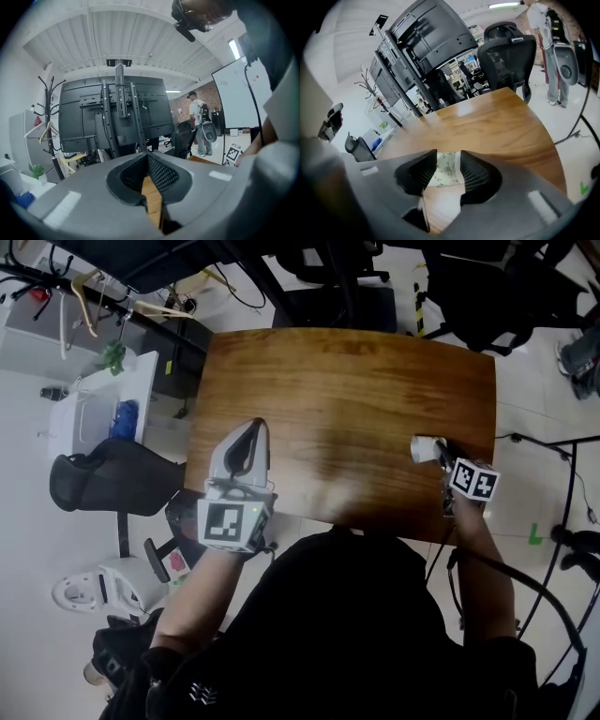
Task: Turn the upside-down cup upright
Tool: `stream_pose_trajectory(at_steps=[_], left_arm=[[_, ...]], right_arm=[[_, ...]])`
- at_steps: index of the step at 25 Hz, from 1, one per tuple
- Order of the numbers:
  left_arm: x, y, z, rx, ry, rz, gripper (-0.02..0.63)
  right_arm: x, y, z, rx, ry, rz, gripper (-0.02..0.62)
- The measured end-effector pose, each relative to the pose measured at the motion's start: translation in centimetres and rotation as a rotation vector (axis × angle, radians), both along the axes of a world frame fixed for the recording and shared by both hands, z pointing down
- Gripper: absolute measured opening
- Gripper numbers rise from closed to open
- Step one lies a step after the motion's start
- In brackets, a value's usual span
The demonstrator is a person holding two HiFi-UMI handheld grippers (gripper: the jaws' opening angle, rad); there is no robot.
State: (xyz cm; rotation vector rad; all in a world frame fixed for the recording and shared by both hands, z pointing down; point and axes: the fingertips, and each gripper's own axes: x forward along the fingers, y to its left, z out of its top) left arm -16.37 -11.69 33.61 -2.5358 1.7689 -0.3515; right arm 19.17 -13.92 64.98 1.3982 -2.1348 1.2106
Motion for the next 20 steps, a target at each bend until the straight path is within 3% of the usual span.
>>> stream_pose_trajectory(at_steps=[8, 20], left_arm=[[0.8, -0.3, 0.7, 0.010, 0.001, 0.035, 0.000], [0.1, 0.0, 0.8, 0.016, 0.024, 0.053, 0.000]], right_arm=[[-2.3, 1.3, -3.0, 0.146, 0.192, -0.136, 0.076], [-4.8, 3.4, -5.0, 0.249, 0.308, -0.185, 0.019]])
